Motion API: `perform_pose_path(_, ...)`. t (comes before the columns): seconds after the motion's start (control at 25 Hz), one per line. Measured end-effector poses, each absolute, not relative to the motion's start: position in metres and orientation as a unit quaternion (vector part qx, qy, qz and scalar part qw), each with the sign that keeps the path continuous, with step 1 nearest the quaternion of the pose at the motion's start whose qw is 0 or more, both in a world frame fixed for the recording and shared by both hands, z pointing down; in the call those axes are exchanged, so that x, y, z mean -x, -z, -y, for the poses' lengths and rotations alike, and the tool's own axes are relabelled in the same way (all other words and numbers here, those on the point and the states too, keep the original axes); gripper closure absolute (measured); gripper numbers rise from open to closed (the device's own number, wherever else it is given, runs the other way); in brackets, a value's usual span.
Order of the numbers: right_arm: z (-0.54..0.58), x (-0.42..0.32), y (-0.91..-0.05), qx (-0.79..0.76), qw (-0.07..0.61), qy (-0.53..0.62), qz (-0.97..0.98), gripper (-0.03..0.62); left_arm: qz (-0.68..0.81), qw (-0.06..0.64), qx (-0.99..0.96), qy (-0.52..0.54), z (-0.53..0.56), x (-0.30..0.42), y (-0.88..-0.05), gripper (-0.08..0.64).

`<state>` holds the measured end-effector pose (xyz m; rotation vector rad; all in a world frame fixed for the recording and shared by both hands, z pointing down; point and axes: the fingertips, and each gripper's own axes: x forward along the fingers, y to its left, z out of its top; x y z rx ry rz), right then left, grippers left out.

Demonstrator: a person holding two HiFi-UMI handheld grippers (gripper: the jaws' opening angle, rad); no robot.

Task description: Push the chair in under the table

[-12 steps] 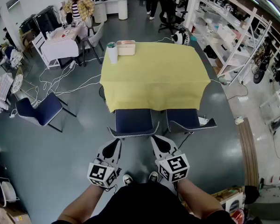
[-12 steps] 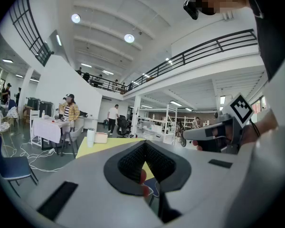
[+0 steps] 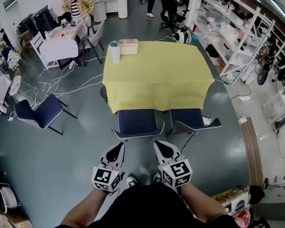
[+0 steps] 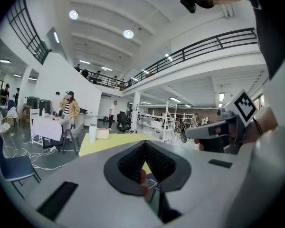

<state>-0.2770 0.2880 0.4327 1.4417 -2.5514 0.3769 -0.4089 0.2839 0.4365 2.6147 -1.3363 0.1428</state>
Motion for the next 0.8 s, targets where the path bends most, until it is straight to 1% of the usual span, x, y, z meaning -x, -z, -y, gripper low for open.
perform_pose_path(0.2, -0.287, 0.279, -0.447, -0.505, 0.084, -0.152, 0.845, 0.580, 0.449, 0.109, -0.886, -0.046, -0.282, 0.430, -0.443, 0.552)
perform_pose_path(0.56, -0.283, 0.281, -0.475, -0.540, 0.120, -0.161, 0.817, 0.580, 0.442, 0.130, -0.886, -0.058, -0.274, 0.456, -0.469, 0.552)
perform_pose_path(0.8, -0.266, 0.266, -0.495, -0.539, 0.142, -0.172, 0.813, 0.580, 0.442, 0.133, -0.884, -0.071, -0.257, 0.445, -0.484, 0.552)
